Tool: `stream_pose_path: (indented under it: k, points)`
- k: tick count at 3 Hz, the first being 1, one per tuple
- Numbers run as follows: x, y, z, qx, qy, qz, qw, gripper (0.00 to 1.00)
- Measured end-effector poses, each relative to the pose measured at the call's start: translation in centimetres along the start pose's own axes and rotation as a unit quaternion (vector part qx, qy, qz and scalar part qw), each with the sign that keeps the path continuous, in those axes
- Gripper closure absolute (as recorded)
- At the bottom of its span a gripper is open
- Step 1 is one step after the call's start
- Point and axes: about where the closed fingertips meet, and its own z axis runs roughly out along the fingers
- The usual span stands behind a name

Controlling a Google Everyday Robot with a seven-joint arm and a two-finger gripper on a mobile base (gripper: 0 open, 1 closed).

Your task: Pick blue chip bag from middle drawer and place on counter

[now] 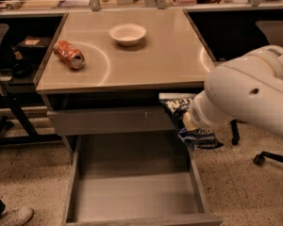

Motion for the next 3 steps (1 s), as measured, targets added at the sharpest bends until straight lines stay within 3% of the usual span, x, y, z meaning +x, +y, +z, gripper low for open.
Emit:
stream_pose_path:
  k: [1,2,3]
  points:
    - [-3.5,-2.6,-6.8,0.036,-0.035,0.005,0.9987,1.00]
    - [-4.0,-2.4,-6.2,0.033,-0.036,0.007,0.9988,1.00]
    - [-7.3,-2.3,-6.2,0.021,-0.043,0.001,0.9988,1.00]
